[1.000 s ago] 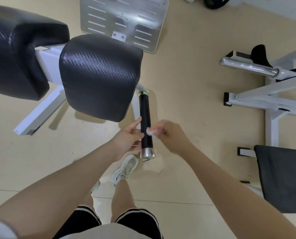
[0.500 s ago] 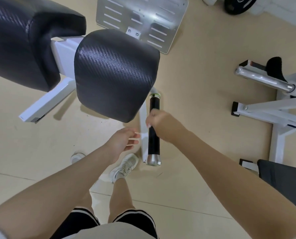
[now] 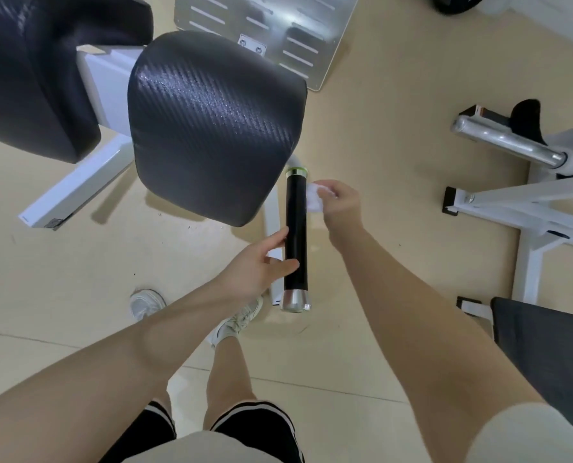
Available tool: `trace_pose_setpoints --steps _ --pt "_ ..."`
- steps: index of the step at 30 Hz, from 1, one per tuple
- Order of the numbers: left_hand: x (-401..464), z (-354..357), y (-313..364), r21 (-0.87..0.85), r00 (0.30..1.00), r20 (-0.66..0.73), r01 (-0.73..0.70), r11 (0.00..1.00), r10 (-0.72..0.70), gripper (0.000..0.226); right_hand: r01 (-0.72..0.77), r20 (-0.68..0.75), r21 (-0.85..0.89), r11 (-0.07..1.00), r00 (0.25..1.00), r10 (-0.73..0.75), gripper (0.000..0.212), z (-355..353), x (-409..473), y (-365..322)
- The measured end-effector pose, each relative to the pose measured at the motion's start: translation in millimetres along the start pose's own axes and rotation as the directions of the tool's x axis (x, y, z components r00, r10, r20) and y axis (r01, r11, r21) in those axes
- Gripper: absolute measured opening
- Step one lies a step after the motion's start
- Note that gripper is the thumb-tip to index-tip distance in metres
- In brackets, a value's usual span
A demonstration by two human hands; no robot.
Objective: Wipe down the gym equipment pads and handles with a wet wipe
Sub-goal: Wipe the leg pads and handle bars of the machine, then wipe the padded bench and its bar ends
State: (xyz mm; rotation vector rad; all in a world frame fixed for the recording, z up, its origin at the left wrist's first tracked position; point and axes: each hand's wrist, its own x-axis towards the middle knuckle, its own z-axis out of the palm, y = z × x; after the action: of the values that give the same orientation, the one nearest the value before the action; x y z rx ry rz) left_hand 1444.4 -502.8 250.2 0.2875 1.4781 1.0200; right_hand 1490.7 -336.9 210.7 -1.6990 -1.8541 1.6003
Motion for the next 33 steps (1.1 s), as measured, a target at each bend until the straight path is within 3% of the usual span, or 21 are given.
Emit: trace_pose_setpoints --steps 2,4,6,11,13,15,19,23,28,33 --pt "2.3 1.5 -4.4 0.034 1.0 -0.012 -0.018 0.999 0.018 0.063 -0.067 0.042 0.129 0.989 0.997 0.062 0.009 9.6 -5.4 9.3" --pt "3.9 1.3 -6.3 0.046 1.0 -0.012 -0.027 0.999 0.028 0.066 -0.028 0.019 0.145 0.989 1.0 0.025 0.002 9.7 -16.5 15.4" --pt "3.5 1.3 -5.6 0.061 0.999 -0.017 -0.036 0.997 0.037 0.066 0.027 0.046 0.123 0.992 0.998 -0.033 0.01 0.3 -33.6 17.8" --pt "-3.1 -2.6 5.0 0.151 1.0 0.015 0.015 0.988 -0.017 0.062 0.376 0.277 -0.204 0.904 0.908 -0.315 0.019 -27.1 -97.0 17.1" --pt "-11.2 -5.1 12.7 0.204 0.998 0.003 0.064 0.977 -0.066 0.058 0.368 0.373 -0.248 0.896 0.89 -0.262 0.019 -36.6 -120.8 15.6" --pt "-28.9 -6.5 21.3 0.266 0.996 -0.041 0.089 0.96 -0.081 0.051 0.252 0.382 -0.213 0.944 0.911 -0.157 0.016 -46.6 -147.1 11.7" --pt "-67.3 -3.2 51.5 0.274 0.998 0.054 -0.054 0.96 0.041 0.027 0.051 0.072 0.117 0.992 0.996 -0.059 0.005 -65.5 -196.1 -6.6" --pt "-104.5 19.6 93.6 0.285 0.954 0.258 -0.226 0.932 0.152 0.021 0.016 -0.042 0.5 0.866 0.999 0.006 0.016 -90.7 -239.1 -39.4" --pt "-142.1 57.5 130.7 0.421 0.845 0.451 -0.486 0.766 0.288 0.01 0.17 -0.213 0.545 0.821 0.975 -0.061 0.016 -133.1 -288.3 -70.4" --pt "-166.4 99.5 160.5 0.336 0.772 0.504 -0.587 0.736 0.386 0.005 0.26 -0.39 0.47 0.844 0.919 -0.066 0.01 -186.1 -323.9 -67.4"
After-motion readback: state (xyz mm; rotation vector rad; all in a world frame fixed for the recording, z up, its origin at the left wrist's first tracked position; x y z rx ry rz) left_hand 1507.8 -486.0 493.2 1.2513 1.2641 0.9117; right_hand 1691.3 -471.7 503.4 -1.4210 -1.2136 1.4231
